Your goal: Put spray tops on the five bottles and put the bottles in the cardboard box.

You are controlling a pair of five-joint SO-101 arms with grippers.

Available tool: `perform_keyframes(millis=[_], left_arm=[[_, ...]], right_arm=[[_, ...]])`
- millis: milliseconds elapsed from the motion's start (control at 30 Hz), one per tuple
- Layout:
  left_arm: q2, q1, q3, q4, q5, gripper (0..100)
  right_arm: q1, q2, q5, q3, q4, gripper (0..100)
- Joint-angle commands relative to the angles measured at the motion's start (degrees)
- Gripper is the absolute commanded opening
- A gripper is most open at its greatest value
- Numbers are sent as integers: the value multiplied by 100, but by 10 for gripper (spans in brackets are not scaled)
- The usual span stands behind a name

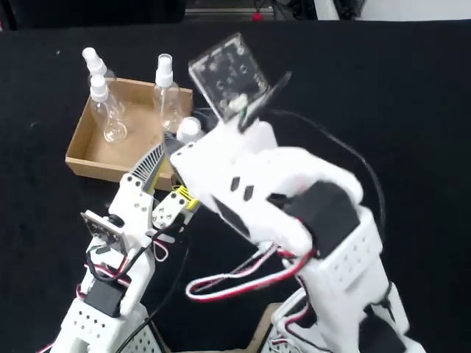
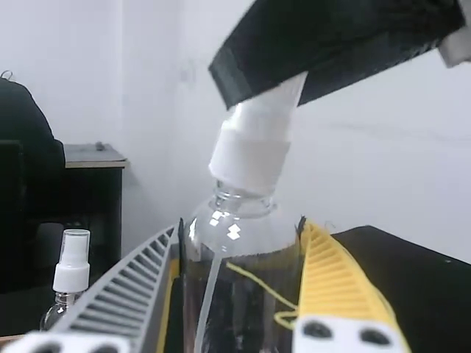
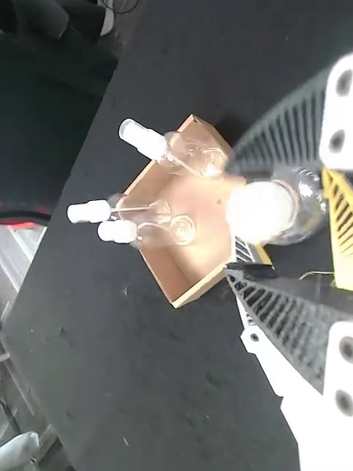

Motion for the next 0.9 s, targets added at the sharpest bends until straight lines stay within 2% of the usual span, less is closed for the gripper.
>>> perform_keyframes(millis=[0, 167, 267, 333, 567, 767, 867], left_arm=[[-35, -4, 119, 0, 44, 170], [-18, -57, 119, 105, 9, 170], [-44, -418, 119, 686, 44, 170], [-53, -681, 119, 967, 26, 170], [-53, -2255, 40, 1116, 44, 170], [-44, -3697, 119, 1090, 53, 170], [-44, -4198, 119, 1064, 53, 170]], right_arm=[[-79, -673, 70, 189, -484, 250], [-44, -1429, 70, 198, -905, 224], [44, -1807, 70, 233, -923, 200], [352, -1921, 70, 338, -826, 184], [1503, -1930, 70, 1358, -826, 179], [1890, -1982, 62, 2510, -835, 180], [1890, -1982, 35, 3187, -1160, 180]])
